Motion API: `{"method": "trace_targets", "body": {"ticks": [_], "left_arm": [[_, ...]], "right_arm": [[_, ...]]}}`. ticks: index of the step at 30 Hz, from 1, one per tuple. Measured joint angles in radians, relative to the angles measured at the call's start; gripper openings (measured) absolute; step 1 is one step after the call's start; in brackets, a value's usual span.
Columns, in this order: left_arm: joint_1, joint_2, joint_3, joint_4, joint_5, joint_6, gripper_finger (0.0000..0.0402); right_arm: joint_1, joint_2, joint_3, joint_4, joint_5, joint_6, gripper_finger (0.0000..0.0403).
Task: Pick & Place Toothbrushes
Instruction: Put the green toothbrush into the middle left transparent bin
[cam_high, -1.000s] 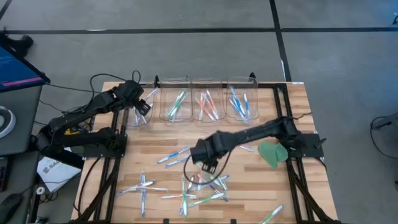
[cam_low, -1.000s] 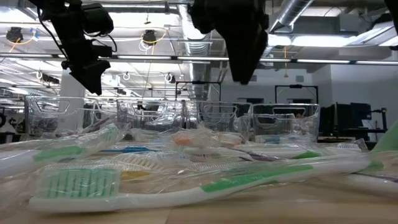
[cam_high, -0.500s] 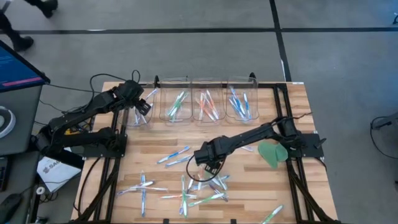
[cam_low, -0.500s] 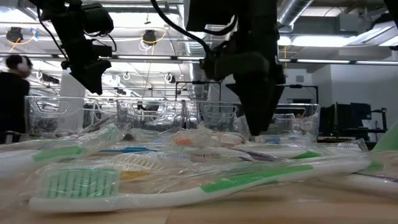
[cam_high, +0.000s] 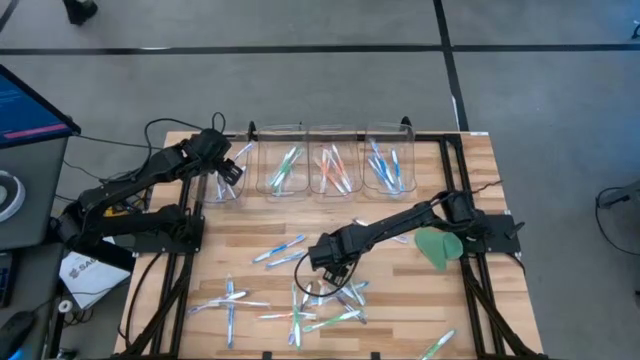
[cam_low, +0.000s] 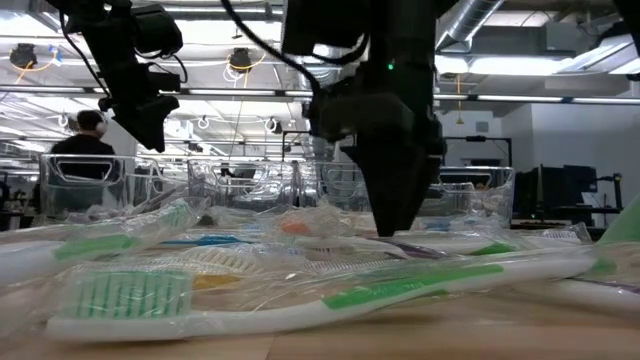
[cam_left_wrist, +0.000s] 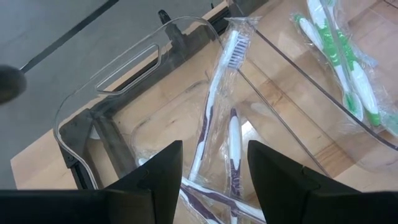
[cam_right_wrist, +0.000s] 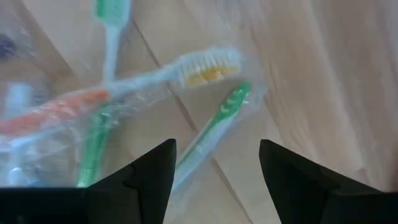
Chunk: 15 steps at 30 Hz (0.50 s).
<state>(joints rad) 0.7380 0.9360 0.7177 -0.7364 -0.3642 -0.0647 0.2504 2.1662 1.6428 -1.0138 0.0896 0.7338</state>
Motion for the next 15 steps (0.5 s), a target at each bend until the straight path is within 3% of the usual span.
{"method": "trace_targets", "body": {"ticks": [9,15], "left_arm": [[0.0,0.0,0.0,0.001,0.0,0.0,0.0175],[0.0,0.0,0.0,0.002,0.0,0.0,0.0175]], "right_arm": [[-0.003,0.015,0.002,0.009,-0.002,-0.011,0.0221],[-0.01,0.015,0.002,0.024,0.001,-0.037,0.0184]]}}
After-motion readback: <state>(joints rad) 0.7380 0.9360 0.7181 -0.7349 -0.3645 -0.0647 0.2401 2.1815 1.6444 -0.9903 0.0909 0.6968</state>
